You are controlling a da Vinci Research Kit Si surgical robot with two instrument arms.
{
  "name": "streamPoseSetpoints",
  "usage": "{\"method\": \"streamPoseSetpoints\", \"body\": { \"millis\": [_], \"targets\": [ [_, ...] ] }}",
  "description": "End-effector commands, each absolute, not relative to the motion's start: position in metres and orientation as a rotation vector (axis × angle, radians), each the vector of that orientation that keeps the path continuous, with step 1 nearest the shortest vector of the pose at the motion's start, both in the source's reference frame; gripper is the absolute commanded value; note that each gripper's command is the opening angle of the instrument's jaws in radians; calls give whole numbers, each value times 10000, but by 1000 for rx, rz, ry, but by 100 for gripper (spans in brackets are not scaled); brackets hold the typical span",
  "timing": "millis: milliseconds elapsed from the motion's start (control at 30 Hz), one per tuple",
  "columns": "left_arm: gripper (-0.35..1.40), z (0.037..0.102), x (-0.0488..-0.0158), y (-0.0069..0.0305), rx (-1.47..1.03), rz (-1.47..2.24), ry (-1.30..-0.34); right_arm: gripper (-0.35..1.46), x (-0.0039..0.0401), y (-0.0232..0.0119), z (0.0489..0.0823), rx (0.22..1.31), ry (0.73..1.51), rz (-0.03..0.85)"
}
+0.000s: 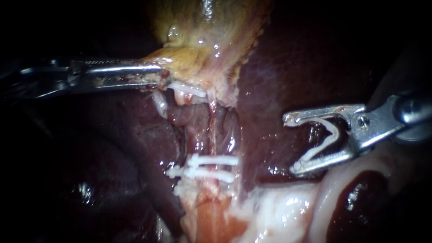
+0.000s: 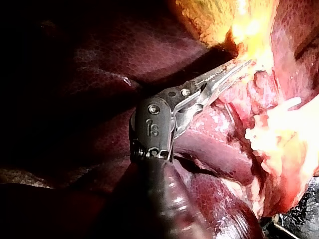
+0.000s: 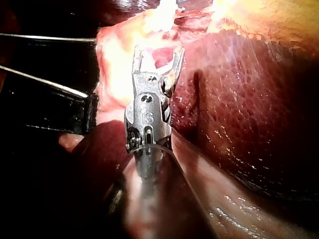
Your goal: Clipping third clip right tube
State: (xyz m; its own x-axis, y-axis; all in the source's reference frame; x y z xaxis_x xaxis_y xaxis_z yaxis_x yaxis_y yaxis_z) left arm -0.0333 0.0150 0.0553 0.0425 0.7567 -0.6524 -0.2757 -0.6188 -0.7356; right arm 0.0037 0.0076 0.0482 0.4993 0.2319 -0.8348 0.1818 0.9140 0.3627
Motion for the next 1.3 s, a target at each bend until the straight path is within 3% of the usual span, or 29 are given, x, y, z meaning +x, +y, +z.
{"method": "streamPoseSetpoints", "body": {
  "millis": [33,400,600,1000,1300],
  "targets": [
    [-35,551,-331,151,-1546,1685,-505,50,37,76,482,437,1057,31],
    [-35,493,-284,186,-1590,1611,-495,50,41,76,482,436,1065,37],
    [-35,487,-282,184,-1600,1614,-485,50,58,80,482,428,1092,58],
    [-35,490,-286,181,-1600,1615,-479,50,141,104,513,493,1039,311],
    [-35,492,-290,179,-1599,1616,-475,50,184,115,529,499,1036,390]
  ]
}}
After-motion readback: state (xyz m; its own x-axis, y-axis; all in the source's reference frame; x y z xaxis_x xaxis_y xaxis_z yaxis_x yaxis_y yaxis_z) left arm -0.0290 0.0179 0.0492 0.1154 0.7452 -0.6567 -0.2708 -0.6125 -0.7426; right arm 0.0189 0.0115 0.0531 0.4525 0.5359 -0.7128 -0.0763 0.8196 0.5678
